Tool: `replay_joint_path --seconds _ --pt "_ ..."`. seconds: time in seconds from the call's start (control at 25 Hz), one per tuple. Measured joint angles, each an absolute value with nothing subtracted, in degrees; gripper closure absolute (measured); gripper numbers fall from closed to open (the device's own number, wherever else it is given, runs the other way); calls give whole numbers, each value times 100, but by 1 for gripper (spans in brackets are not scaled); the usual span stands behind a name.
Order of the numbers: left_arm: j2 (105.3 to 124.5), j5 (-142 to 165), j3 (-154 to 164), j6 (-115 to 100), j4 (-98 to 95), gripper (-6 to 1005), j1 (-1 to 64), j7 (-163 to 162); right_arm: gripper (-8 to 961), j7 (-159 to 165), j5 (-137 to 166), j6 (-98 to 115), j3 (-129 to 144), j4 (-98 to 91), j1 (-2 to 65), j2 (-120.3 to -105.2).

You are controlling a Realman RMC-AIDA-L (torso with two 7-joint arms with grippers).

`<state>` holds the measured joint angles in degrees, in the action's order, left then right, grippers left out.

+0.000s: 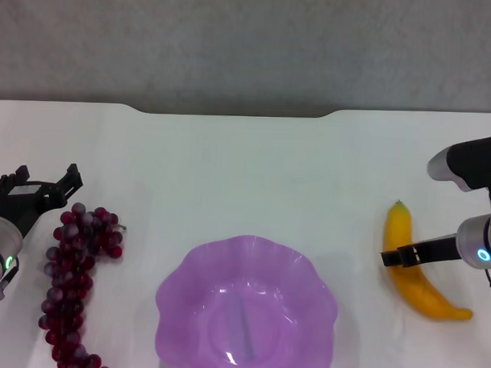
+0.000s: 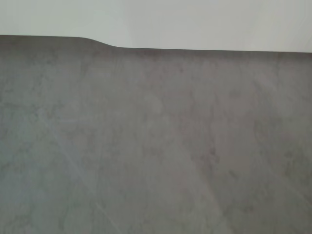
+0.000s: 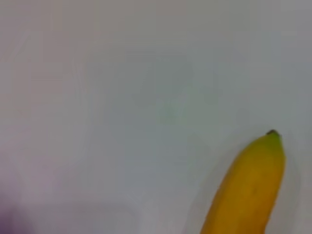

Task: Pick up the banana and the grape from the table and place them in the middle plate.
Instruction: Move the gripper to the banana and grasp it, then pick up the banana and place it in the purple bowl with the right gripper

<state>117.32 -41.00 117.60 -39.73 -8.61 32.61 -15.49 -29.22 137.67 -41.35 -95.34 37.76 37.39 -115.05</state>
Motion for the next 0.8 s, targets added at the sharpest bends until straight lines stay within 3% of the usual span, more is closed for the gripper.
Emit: replay_joint_path --seconds 0.2,0.4,0.52,0.8 --pt "11734 -4100 11760 -3973 -861 107 3265 -1546 204 -2947 13746 -4100 -9532 3772 3731 -11505" --pt "11734 -4103 11760 -3973 -861 107 3265 -1548 394 -2962 13745 -4060 -9527 3770 3718 -11505" --pt "11734 -4093 11760 -3973 -861 107 3268 -1560 442 -2964 13745 -4019 -9500 3770 3707 -11505" --pt "11731 -4089 11760 -3972 -861 107 3268 -1553 445 -2954 13746 -3902 -9332 4498 3367 -11523"
